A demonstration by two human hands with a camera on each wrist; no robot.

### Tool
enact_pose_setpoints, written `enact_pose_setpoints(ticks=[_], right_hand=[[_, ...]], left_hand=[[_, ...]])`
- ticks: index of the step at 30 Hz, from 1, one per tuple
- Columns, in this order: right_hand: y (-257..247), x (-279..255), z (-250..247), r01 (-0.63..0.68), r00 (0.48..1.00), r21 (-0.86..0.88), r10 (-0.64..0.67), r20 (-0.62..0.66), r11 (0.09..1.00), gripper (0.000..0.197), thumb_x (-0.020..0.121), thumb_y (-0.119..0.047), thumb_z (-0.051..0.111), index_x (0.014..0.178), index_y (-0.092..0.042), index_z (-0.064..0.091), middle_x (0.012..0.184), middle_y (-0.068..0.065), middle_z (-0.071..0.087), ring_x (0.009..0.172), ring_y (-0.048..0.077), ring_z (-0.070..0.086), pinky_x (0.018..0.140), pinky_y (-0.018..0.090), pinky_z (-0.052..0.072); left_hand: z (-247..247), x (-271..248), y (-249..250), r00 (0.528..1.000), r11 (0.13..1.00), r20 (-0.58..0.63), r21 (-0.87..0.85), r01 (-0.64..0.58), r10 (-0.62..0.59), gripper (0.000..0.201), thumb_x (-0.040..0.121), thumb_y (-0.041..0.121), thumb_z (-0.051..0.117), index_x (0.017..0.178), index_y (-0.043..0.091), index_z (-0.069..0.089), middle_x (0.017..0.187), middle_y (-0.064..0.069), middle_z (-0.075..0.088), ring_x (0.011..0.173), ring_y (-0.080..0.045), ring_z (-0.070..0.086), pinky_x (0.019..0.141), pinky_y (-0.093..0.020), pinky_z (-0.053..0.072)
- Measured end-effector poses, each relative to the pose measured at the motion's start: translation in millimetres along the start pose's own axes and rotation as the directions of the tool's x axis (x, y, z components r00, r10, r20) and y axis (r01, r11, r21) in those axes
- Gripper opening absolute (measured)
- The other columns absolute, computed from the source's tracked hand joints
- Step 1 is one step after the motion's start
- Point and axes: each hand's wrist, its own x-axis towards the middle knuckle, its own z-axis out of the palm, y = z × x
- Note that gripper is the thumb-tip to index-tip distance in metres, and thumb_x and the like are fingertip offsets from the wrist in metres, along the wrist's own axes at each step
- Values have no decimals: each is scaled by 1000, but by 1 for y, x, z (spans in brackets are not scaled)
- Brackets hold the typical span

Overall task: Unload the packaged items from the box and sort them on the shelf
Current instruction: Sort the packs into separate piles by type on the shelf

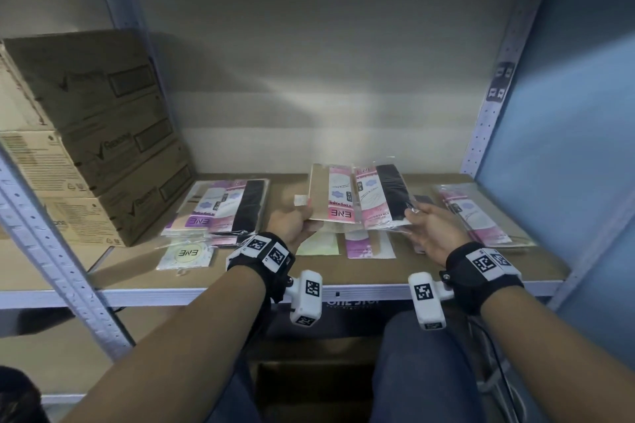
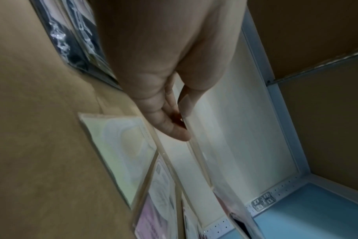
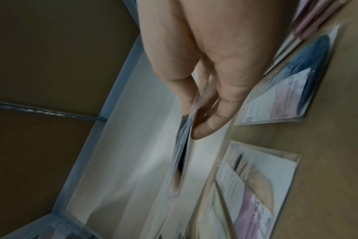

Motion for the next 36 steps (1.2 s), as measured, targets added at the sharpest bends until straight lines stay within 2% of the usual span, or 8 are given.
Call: enact_pose_setpoints(ticks=[2, 5, 10, 18, 23, 26, 31, 36], right_hand=[[-1, -1, -7, 9, 1000, -6, -9, -7, 1000, 40, 85, 7, 60, 124, 0, 53, 106, 18, 68, 95, 33, 67, 95, 52, 49], [-5, -4, -15, 27, 1000, 28, -27, -16, 999, 34, 87, 10, 54, 119, -1, 53, 96, 11, 65, 87, 24, 64, 87, 44, 53], [-12, -5, -30, 52, 997, 20, -51, -53, 998, 37, 87, 11, 55, 122, 0, 52, 97, 10, 63, 87, 23, 63, 80, 38, 55], [-9, 13, -60, 74, 964, -100, -97, -246, 992, 36, 87, 8, 58, 121, -2, 59, 116, 14, 60, 92, 27, 63, 61, 30, 60], [1, 28, -72, 39, 930, -265, -132, -343, 964, 33, 85, 7, 61, 116, -4, 63, 122, 10, 58, 100, 31, 62, 80, 36, 56], [5, 31, -74, 25, 903, -449, -213, -372, 893, 33, 83, 1, 65, 116, -5, 65, 114, 2, 59, 96, 24, 60, 86, 29, 50], [5, 32, -74, -26, 894, -642, -269, -357, 766, 33, 82, -9, 67, 114, -4, 66, 120, 13, 65, 109, 30, 61, 102, 39, 45], [-2, 22, -65, 22, 892, -769, -359, -272, 638, 39, 86, -5, 62, 125, -4, 59, 125, 14, 63, 115, 30, 57, 99, 30, 40]], left_hand=[[7, -1, -2, 1000, 1000, 22, 7, 1, -1, 20, 93, 2, 54, 112, -1, 61, 103, -14, 71, 82, -24, 70, 75, -32, 58], [17, -2, -2, 999, 1000, 41, -4, 6, -6, 23, 94, 0, 52, 115, -1, 60, 103, -13, 70, 76, -20, 72, 61, -27, 59], [29, -2, -1, 998, 1000, 57, 17, 4, -5, 24, 94, 1, 52, 115, -5, 59, 104, -15, 70, 75, -21, 72, 57, -26, 58], [35, -5, -9, 994, 1000, 106, -19, 9, -7, 21, 94, -2, 50, 113, -2, 59, 107, -17, 70, 91, -30, 71, 70, -35, 60], [28, -2, -15, 996, 1000, 86, 9, 16, -17, 19, 95, 0, 50, 111, -1, 59, 103, -14, 71, 84, -26, 72, 71, -34, 58], [23, 0, -15, 998, 999, 57, 33, 14, -16, 18, 94, 1, 51, 110, -4, 59, 99, -14, 72, 72, -21, 73, 66, -30, 58], [19, 1, -15, 999, 1000, 37, 24, 7, -8, 21, 94, -1, 51, 113, -4, 59, 110, -17, 68, 81, -24, 70, 67, -30, 60], [19, 0, -18, 999, 1000, 42, 6, 27, -28, 22, 94, -2, 51, 115, -6, 56, 110, -18, 67, 83, -26, 68, 72, -33, 60]])
